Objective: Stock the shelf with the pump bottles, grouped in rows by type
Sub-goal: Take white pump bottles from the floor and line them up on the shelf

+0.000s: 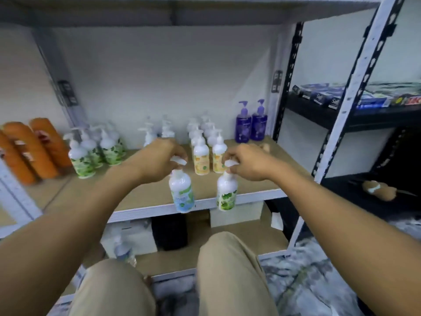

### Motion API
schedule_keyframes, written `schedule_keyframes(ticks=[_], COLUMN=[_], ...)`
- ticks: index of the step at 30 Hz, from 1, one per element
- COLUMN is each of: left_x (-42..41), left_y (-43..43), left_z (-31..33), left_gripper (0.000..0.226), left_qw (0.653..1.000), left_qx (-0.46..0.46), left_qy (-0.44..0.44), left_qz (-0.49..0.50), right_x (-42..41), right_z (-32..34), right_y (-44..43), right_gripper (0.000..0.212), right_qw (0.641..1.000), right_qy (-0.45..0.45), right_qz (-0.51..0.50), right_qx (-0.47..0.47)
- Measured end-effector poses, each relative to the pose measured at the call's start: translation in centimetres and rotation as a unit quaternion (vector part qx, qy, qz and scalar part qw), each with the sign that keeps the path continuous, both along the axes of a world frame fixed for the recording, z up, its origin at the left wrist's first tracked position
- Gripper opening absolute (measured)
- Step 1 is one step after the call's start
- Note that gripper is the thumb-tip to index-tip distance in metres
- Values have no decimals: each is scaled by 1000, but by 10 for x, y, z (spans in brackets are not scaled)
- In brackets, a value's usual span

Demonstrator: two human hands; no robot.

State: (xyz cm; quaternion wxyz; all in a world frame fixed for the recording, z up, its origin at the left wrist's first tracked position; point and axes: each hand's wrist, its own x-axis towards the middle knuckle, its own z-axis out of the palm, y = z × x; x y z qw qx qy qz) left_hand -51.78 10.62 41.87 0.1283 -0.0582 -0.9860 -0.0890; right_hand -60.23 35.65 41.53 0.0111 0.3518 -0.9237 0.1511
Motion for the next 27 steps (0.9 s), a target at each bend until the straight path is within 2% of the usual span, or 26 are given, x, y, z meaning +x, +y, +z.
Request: schedule_keyframes(ticks=[5,11,18,25,27], left_x=[6,8,1,1,3], left_y=[-80,-149,-201,-209,-207], left_z=[18,23,0,-32,-43], left_gripper=[24,22,39,50,49], left_qw=[998,997,997,983,970], left_qx=[-40,-38,-10,108,162], left_qy=[-17,-10,18,131,152], left_qz=[45,72,71,68,95], right_x=[-21,-37,-52,-68,-68], right_z=[18,21,16,-3,-10], right_y=[-86,-161,-206,-213,-210], right_gripper=[22,25,36,40,45], right_qw=[998,994,990,990,990], right_qy=[5,16,31,29,15], right_qz=[62,98,136,139,132], right_qx=[27,46,34,-19,-52])
